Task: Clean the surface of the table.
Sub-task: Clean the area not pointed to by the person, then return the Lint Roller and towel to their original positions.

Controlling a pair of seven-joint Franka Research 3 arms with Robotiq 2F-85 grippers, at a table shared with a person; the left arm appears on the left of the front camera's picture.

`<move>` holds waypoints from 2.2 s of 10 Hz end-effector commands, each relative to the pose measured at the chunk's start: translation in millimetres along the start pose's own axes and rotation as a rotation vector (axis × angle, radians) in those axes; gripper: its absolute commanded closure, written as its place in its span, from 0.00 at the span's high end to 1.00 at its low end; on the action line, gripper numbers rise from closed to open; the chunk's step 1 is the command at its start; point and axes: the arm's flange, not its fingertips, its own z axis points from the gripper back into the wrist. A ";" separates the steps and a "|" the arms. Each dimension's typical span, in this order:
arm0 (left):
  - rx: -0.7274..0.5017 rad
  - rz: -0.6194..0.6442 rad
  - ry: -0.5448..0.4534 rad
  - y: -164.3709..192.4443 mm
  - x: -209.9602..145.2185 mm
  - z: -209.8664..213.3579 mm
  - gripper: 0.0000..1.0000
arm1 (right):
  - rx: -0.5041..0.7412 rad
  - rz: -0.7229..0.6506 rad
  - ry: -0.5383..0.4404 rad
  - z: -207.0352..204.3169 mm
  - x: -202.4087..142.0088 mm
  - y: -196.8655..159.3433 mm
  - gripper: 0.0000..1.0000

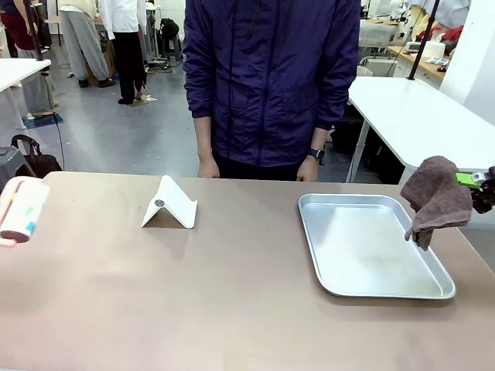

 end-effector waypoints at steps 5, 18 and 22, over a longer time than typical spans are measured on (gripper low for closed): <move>0.000 0.000 0.000 0.0 0.0 0.0 0.22 | 0.015 0.006 0.010 0.1 1.7 3.5 0.07; -0.005 0.016 0.022 -10.7 17.2 -19.1 0.22 | -0.007 0.020 0.025 -23.8 16.0 8.0 0.07; 0.112 0.000 0.119 -102.8 78.1 -106.8 0.22 | -0.127 0.046 0.212 -126.5 78.4 18.7 0.07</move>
